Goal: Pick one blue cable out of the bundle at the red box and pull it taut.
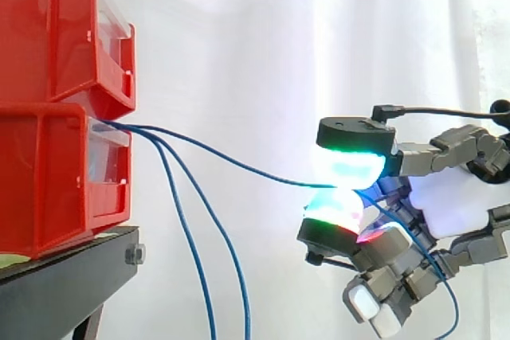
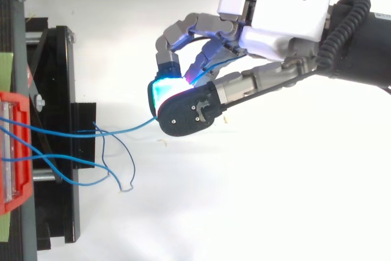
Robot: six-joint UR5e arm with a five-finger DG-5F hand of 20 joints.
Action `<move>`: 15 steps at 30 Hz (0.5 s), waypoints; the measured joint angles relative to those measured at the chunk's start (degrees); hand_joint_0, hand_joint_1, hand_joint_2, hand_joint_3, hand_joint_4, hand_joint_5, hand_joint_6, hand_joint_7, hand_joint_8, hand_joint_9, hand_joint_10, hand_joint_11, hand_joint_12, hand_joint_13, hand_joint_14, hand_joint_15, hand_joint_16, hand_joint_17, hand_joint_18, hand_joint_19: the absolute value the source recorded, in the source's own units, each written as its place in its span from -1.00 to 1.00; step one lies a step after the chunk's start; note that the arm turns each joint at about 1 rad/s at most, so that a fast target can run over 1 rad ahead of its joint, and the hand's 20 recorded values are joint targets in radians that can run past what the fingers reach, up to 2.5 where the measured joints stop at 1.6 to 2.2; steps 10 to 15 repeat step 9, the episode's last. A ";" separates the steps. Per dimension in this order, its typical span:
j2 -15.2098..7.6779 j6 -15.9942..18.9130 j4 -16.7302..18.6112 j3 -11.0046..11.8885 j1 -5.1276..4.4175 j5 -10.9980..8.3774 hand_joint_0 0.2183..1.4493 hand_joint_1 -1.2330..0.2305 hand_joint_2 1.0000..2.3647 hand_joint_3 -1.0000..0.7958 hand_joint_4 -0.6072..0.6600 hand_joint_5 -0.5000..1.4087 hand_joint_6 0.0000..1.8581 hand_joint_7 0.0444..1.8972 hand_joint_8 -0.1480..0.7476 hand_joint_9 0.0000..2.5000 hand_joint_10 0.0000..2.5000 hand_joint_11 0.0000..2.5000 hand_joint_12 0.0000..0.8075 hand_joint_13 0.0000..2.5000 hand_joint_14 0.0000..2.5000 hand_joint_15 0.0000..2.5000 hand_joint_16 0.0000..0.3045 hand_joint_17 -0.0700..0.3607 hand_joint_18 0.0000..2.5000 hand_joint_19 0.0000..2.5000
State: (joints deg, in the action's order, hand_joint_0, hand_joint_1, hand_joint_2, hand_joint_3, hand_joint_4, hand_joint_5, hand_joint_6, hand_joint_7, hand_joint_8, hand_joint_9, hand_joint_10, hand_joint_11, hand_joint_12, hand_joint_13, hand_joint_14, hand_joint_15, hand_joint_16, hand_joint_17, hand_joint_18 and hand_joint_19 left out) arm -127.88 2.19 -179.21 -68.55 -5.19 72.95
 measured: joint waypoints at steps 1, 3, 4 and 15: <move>0.00 0.00 0.00 0.00 0.00 0.00 0.05 -0.36 -0.99 -0.33 -0.05 -0.68 0.10 0.27 0.06 -0.37 -0.67 0.04 -0.17 -0.34 -0.98 -0.44 -0.71 -0.21 -0.48 -0.49; 0.00 0.00 0.00 0.00 -0.01 0.00 0.05 -0.36 -0.99 -0.33 -0.04 -0.68 0.10 0.27 0.06 -0.37 -0.67 0.04 -0.17 -0.35 -0.98 -0.44 -0.71 -0.21 -0.48 -0.49; 0.00 -0.01 0.00 0.00 -0.01 0.00 0.05 -0.36 -0.99 -0.33 -0.05 -0.68 0.10 0.27 0.05 -0.37 -0.67 0.04 -0.16 -0.35 -0.98 -0.44 -0.70 -0.21 -0.48 -0.49; 0.00 -0.03 0.00 0.00 0.00 0.00 0.05 -0.36 -0.99 -0.33 -0.04 -0.68 0.10 0.28 0.06 -0.36 -0.68 0.05 -0.17 -0.34 -0.98 -0.44 -0.71 -0.21 -0.48 -0.49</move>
